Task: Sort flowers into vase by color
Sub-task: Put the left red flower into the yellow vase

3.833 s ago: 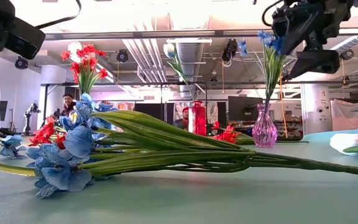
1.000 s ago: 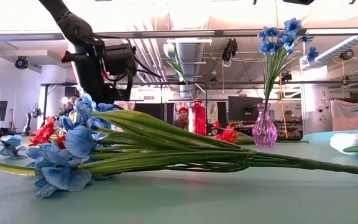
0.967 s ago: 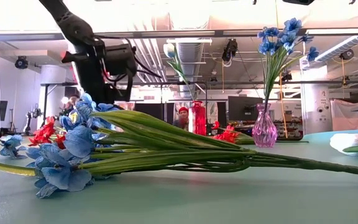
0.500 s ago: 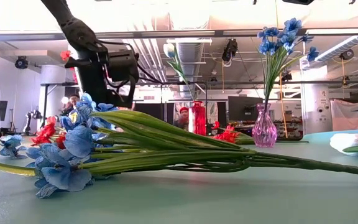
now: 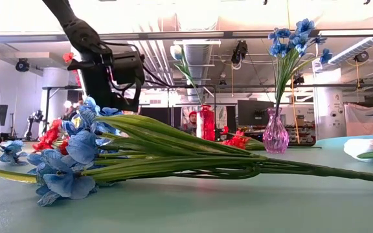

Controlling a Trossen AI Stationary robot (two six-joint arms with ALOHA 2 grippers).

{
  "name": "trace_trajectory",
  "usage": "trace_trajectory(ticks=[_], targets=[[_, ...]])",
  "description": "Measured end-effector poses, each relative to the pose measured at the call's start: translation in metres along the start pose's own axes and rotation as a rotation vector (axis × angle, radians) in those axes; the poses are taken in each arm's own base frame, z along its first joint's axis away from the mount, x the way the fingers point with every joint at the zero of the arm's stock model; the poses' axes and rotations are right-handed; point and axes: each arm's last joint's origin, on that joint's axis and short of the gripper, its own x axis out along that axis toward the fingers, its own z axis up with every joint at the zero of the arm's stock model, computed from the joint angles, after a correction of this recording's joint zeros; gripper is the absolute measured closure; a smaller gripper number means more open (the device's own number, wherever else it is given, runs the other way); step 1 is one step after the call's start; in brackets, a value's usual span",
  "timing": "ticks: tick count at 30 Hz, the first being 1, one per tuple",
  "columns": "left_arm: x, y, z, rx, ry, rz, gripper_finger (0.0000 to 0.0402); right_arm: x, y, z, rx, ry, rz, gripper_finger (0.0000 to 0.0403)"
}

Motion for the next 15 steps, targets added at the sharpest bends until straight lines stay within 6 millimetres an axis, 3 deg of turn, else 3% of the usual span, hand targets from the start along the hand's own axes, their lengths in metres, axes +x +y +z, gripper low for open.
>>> trace_trajectory(ticks=[6, 15], targets=[[-0.01, -0.003, -0.002, 0.017, -0.001, -0.052, 0.0397, -0.005, 0.006, 0.01, -0.029, -0.116, -0.004, 0.0154], [-0.033, -0.018, -0.008, 0.078, -0.021, -0.186, 0.0401, -0.019, 0.018, 0.03, -0.154, -0.331, -0.039, 0.0154]])
